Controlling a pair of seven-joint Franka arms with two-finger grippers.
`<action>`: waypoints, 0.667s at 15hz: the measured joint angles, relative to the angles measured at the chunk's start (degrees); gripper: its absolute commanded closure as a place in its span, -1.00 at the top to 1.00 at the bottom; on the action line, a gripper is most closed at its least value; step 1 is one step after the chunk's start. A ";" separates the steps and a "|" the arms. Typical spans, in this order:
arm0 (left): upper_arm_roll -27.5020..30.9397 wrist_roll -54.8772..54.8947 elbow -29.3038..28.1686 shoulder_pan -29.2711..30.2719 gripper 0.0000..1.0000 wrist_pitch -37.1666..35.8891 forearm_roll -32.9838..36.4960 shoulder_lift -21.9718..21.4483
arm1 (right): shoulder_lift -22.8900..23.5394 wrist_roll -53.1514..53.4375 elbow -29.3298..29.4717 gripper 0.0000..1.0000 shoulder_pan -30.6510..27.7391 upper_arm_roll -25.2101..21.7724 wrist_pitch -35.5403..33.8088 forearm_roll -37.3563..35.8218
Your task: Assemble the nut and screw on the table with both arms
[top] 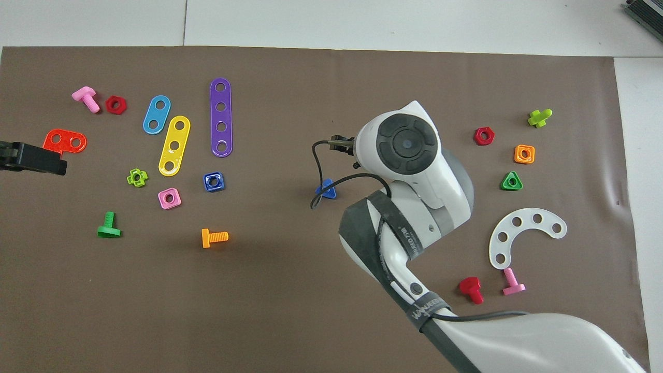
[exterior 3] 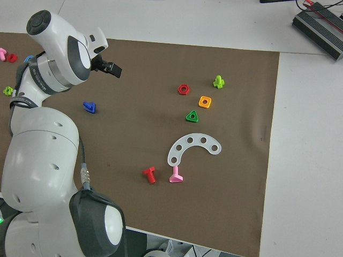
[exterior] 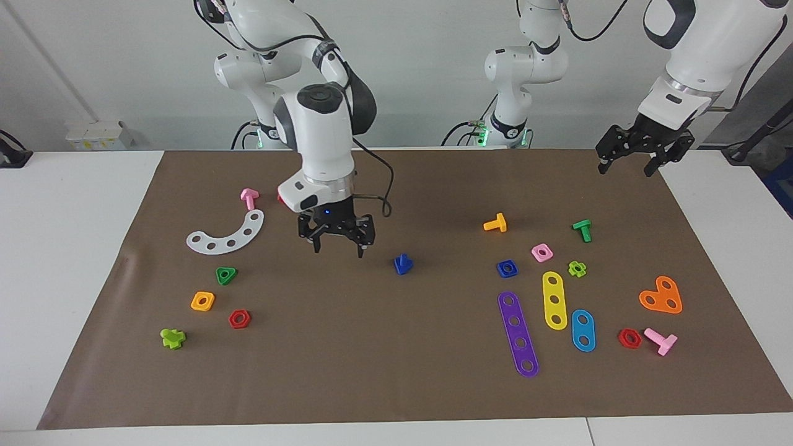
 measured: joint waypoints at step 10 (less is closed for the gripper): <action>-0.46 -12.06 -11.67 -6.17 0.91 17.55 0.00 4.96 | -13.46 -24.31 0.08 1.00 -17.54 -0.26 -19.60 6.26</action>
